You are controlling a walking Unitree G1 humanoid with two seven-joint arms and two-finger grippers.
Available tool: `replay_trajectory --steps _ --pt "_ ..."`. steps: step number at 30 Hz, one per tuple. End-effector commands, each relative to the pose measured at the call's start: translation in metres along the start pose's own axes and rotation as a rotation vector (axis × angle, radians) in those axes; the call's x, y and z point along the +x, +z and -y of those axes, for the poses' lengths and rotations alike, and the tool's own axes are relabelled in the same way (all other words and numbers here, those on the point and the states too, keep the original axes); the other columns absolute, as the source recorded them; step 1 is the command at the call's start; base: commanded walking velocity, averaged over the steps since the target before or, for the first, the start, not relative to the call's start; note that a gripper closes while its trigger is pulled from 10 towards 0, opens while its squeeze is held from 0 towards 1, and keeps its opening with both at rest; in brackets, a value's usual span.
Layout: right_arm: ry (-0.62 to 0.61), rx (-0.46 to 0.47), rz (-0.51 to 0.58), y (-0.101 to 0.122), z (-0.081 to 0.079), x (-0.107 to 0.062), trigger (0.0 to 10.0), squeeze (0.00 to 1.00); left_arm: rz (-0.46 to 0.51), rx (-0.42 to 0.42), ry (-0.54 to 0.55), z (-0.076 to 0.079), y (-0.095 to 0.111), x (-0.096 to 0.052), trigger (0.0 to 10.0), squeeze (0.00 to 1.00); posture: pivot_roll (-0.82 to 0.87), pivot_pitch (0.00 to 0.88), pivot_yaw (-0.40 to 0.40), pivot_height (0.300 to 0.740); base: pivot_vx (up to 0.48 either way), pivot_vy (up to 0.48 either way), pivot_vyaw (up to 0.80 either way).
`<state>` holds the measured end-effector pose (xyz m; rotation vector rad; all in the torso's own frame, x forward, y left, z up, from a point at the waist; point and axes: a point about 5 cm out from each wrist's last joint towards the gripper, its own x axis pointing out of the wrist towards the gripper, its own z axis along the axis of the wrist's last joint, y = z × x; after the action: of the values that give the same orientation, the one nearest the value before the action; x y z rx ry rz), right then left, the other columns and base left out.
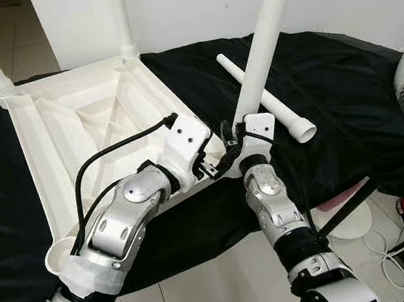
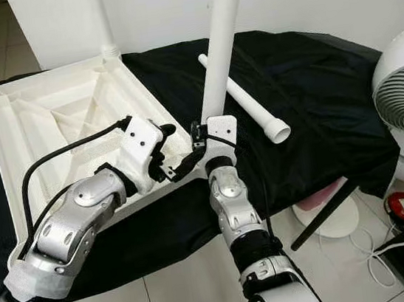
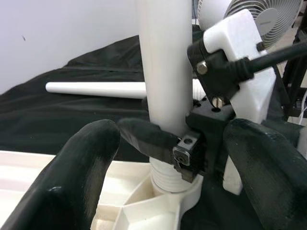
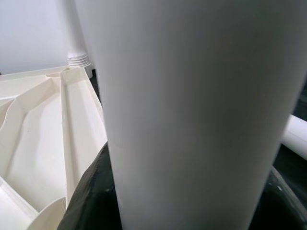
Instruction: Building children table
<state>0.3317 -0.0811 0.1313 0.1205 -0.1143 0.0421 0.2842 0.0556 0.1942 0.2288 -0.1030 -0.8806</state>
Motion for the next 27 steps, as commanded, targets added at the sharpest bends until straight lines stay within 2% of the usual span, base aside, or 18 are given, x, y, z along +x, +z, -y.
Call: replay_trajectory --steps 1,2,5,12,17,18,19,20,22,27 --pt "-0.012 0.064 -0.08 -0.016 -0.01 -0.008 10.0 0.0 -0.001 0.004 -0.054 0.003 -0.001 0.001 10.0 0.0 0.04 0.0 -0.046 0.74 0.0 0.0 0.0" --pt "-0.012 0.061 -0.062 -0.013 -0.01 -0.008 10.0 1.0 -0.001 0.003 -0.056 0.004 -0.001 0.001 10.0 0.0 0.04 0.0 -0.045 0.74 0.0 0.0 0.0" --pt "0.016 0.02 0.027 -0.004 -0.01 -0.011 10.0 1.0 -0.001 0.003 -0.062 0.007 -0.002 0.002 10.0 0.0 0.04 0.0 -0.046 0.74 0.0 0.0 0.0" --pt "0.037 -0.001 0.063 0.0 -0.011 -0.013 10.0 1.0 0.002 0.003 -0.066 0.009 -0.001 0.003 10.0 0.0 0.04 0.0 -0.045 0.74 0.0 0.0 0.0" --pt "0.028 -0.037 0.063 0.0 -0.004 -0.013 10.0 1.0 0.004 0.002 -0.066 0.009 0.0 0.003 10.0 0.0 0.04 0.0 -0.045 0.74 0.0 0.0 0.0" --pt "0.043 -0.048 0.063 0.0 -0.001 -0.013 10.0 0.5 0.004 0.003 -0.067 0.009 0.0 0.004 10.0 0.0 0.03 0.0 -0.042 0.74 0.0 0.0 0.0" --pt "0.043 -0.048 0.063 0.0 -0.001 -0.013 10.0 0.5 0.004 0.003 -0.067 0.009 0.0 0.004 10.0 0.0 0.03 0.0 -0.042 0.74 0.0 0.0 0.0" --pt "0.071 -0.065 0.061 0.0 0.007 -0.012 10.0 0.0 0.003 0.003 -0.068 0.009 0.0 0.004 10.0 0.0 0.03 0.0 -0.041 0.74 0.0 0.0 0.0" --pt "0.115 -0.083 0.063 0.001 0.017 -0.012 10.0 0.0 0.001 0.006 -0.069 0.01 0.0 0.005 10.0 0.0 0.02 0.0 -0.04 0.74 0.0 0.0 0.0" --pt "0.153 -0.094 0.059 0.002 0.025 -0.012 10.0 0.0 -0.002 0.006 -0.07 0.009 0.0 0.005 10.0 0.0 0.02 0.0 -0.038 0.74 0.0 0.0 0.0"
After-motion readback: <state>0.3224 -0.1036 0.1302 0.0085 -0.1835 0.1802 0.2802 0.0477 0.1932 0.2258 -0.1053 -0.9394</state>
